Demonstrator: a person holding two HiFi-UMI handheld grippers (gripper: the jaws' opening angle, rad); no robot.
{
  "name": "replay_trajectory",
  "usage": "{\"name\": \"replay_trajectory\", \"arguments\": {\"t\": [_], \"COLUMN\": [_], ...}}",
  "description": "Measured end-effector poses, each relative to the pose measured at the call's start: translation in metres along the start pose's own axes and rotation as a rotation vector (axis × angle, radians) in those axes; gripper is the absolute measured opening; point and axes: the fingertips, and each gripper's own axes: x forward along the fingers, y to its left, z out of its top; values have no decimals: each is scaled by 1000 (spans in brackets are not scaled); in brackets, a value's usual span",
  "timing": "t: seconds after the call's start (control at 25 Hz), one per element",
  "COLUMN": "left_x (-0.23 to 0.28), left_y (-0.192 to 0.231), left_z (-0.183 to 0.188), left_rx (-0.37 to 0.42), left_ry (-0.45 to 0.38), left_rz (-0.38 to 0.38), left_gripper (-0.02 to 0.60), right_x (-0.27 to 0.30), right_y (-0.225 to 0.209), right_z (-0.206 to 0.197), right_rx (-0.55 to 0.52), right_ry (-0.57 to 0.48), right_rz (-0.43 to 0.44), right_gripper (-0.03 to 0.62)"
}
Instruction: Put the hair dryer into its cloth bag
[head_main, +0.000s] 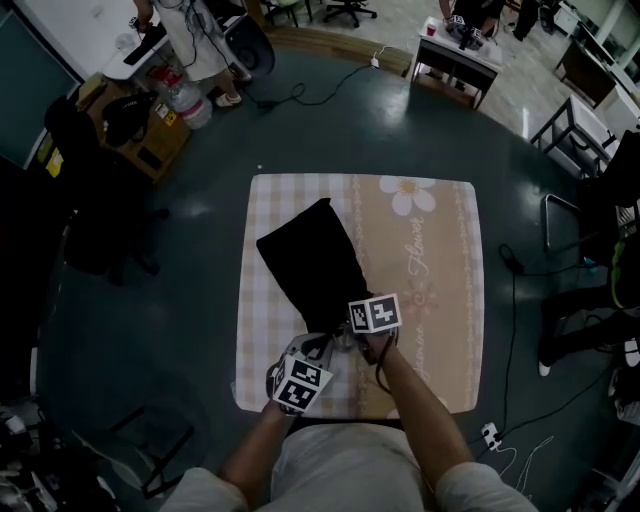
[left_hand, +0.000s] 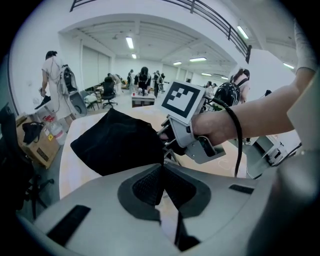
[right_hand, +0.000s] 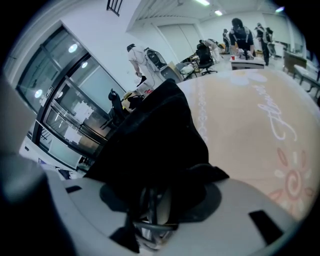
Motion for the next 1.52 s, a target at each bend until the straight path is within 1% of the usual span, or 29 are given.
{"name": "replay_trajectory", "arguments": {"t": [0.16, 0.56, 0.64, 0.72, 0.76, 0.8, 0.88, 0.92, 0.96, 1.04, 1.16, 1.2, 1.24, 1.28, 1.36, 1.52], "left_x": [-1, 1, 1, 2, 2, 2, 2, 2, 2, 1, 1, 1, 1, 1, 2, 1], "left_y": [1, 0, -1, -1, -2, -2, -3, -4, -4, -4, -3, -4, -4, -3, -3, -3], "left_z": [-2, -3, -3, -4, -5, -5, -5, -4, -3, -2, -4, -5, -6, -6, -6, -6], "left_rx": [-20, -7, -8, -4, -2, 1, 12, 17, 21, 21, 17, 16, 14, 12, 7, 11], "left_ry": [-8, -15, -6, -3, 0, 3, 2, 0, -4, -14, -25, -27, -29, -31, -34, -38], "left_rz": [12, 36, 38, 46, 49, 52, 59, 64, 71, 87, 103, 106, 109, 112, 118, 125], "left_gripper": [15, 15, 15, 15, 15, 15, 15, 15, 15, 15, 15, 15, 15, 15, 15, 15], "right_x": [-16, -49, -56, -65, -71, -78, -95, -102, -107, -112, -117, -117, -116, -112, -102, -78], "right_y": [-1, -8, -6, -2, 0, 0, -5, -9, -14, -23, -29, -30, -31, -32, -34, -41], "right_z": [-1, -19, -22, -25, -26, -27, -28, -29, -31, -34, -30, -27, -24, -21, -16, -10], "right_rx": [-29, -30, -48, -90, -122, -166, -287, -353, -414, -502, -571, -586, -601, -617, -649, -682], "right_ry": [-57, -141, -155, -170, -184, -203, -248, -265, -275, -284, -299, -302, -297, -285, -257, -198], "right_rz": [-7, 1, 4, 4, -3, -23, -108, -157, -199, -250, -285, -289, -288, -283, -272, -256], "right_gripper": [226, 230, 229, 221, 212, 187, 79, 50, 35, 35, 48, 82, 134, 150, 166, 166]}}
